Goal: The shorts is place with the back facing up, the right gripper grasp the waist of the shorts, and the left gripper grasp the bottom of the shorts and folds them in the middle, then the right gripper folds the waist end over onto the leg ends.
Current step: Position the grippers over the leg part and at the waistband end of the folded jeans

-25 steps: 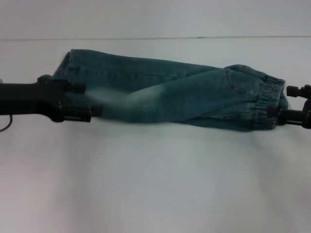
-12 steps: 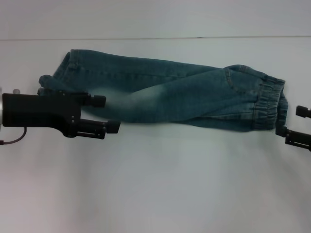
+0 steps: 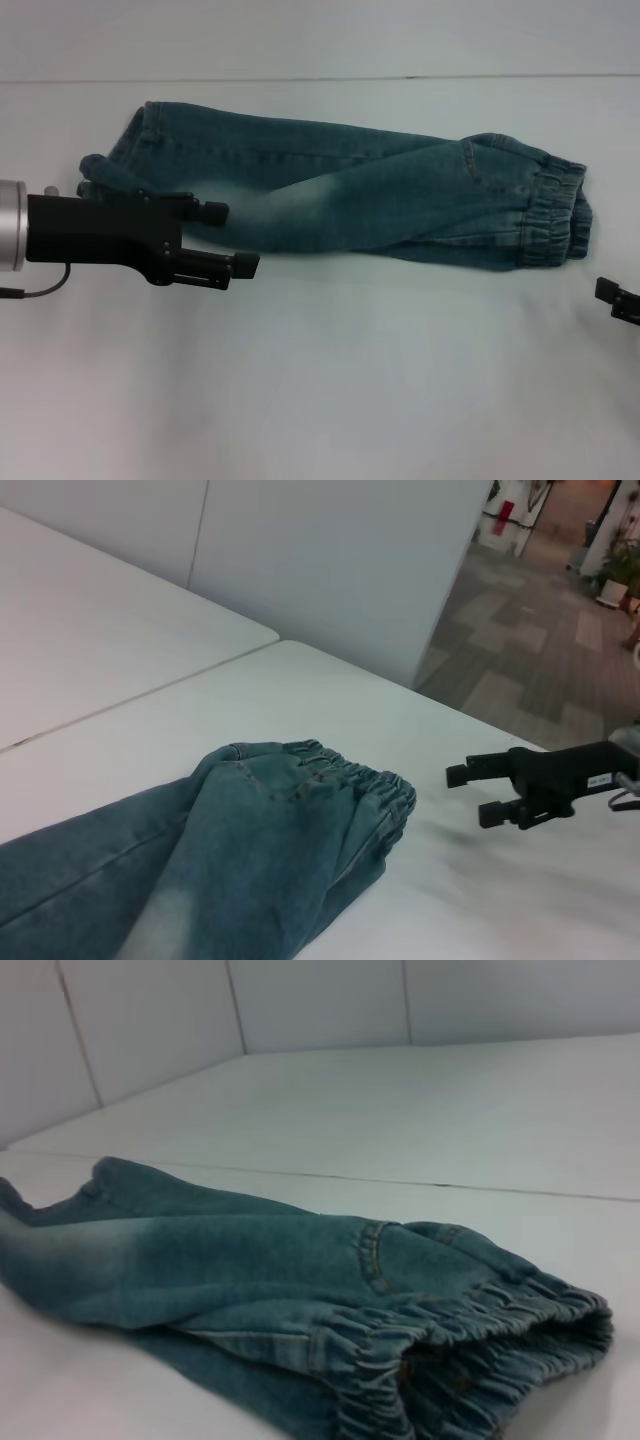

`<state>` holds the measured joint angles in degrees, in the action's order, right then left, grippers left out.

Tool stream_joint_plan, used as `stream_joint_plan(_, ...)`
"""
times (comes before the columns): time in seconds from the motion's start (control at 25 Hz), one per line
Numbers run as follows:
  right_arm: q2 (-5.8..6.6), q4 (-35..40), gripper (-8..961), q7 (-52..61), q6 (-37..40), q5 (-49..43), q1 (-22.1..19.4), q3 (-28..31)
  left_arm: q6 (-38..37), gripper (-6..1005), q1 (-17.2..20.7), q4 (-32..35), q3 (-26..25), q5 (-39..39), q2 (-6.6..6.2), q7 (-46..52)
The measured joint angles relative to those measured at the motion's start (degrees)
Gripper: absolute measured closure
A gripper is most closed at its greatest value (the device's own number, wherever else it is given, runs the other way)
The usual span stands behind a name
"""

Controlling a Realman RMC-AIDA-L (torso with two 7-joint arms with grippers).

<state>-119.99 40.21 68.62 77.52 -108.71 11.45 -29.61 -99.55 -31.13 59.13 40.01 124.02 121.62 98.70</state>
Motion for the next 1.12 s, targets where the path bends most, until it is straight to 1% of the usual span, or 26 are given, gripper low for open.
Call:
stream_joint_plan(0.24, -0.09, -4.6, 23, -4.0, -3.4, 1.6, 2.6, 0.7, -0.1, 89, 0.1, -0.1, 0.0, 0.0, 0.02, 0.0)
stream_joint_plan(0.4, -0.05, -6.2, 23, -4.7, -8.0, 2.1, 4.6, 0.3, 0.0, 89, 0.2, -0.5, 0.0, 0.0, 0.02, 0.1)
stream_joint_plan(0.76, 0.12, -9.7, 23, -6.1, -11.1, 1.7, 7.8, -0.8, 0.1, 89, 0.0, -0.6, 0.0, -0.2, 0.02, 0.7)
stream_joint_plan(1.12, 0.07, -11.8, 24, -5.4, -15.4, 1.6, 9.8, -2.7, 0.4, 90, -0.4, -0.6, 0.0, -0.3, 0.02, 1.1)
